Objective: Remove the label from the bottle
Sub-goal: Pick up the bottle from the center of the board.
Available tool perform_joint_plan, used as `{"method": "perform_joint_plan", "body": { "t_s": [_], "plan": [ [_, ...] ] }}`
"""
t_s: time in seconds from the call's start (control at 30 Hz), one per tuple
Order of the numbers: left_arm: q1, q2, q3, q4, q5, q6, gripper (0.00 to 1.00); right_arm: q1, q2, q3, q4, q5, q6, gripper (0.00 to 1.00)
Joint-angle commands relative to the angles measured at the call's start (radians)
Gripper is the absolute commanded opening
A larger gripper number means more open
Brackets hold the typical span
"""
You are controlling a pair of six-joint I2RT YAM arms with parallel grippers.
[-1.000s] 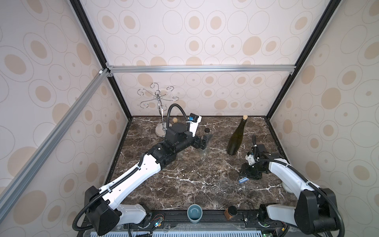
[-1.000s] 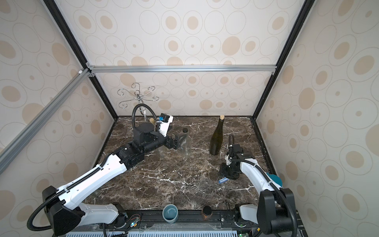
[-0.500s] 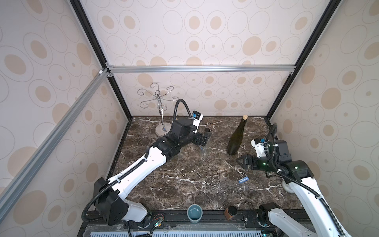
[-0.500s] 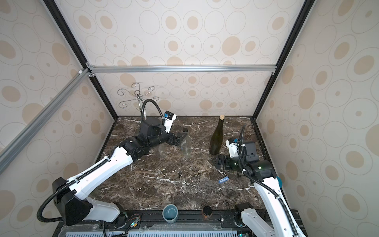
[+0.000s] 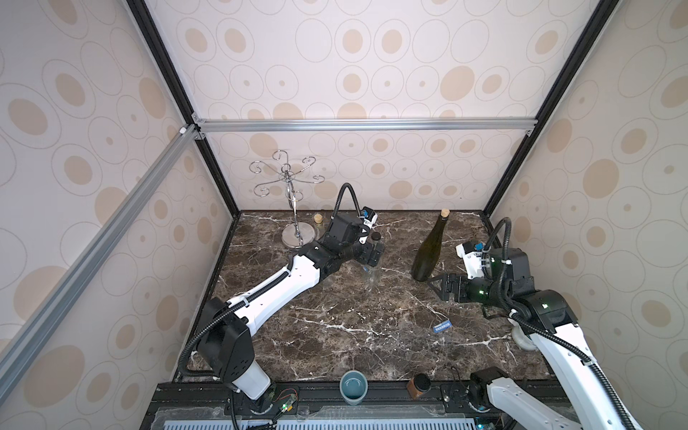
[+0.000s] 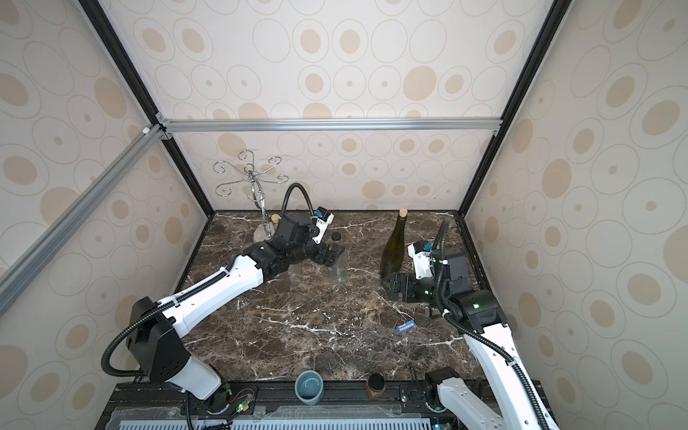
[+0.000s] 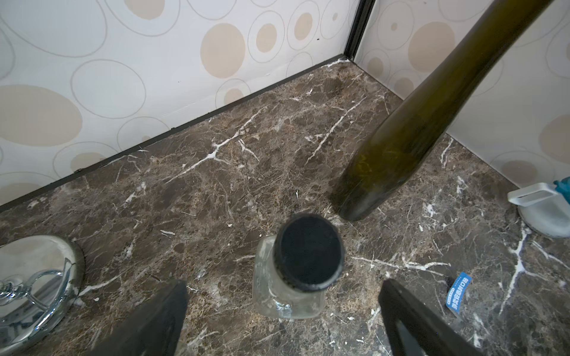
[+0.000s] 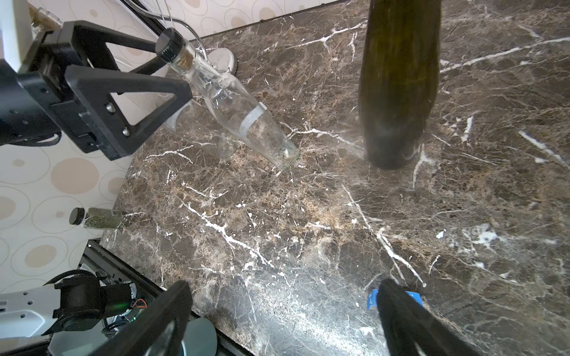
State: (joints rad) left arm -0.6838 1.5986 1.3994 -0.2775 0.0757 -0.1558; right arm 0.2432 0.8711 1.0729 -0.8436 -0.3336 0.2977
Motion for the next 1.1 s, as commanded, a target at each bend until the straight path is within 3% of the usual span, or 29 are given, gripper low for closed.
{"method": "perform_joint_plan", "body": {
  "t_s": [0.0,0.63,0.77,1.07],
  "plan": [
    [0.009,0.028,0.066,0.012,-0.013,0.035,0.88,0.008,0.007,0.019,0.006,0.02,-0.015,0.96],
    [0.01,0.119,0.121,0.067,0.03,0.062,0.45,0.008,0.031,-0.008,0.04,0.037,-0.023,0.94],
    [0.01,0.119,0.119,0.076,0.03,0.064,0.3,0.007,0.035,-0.008,0.044,0.038,-0.024,0.94],
    [0.01,0.091,0.124,0.069,-0.012,0.056,0.2,0.008,0.028,-0.014,0.046,0.032,-0.017,0.93]
  ]
}}
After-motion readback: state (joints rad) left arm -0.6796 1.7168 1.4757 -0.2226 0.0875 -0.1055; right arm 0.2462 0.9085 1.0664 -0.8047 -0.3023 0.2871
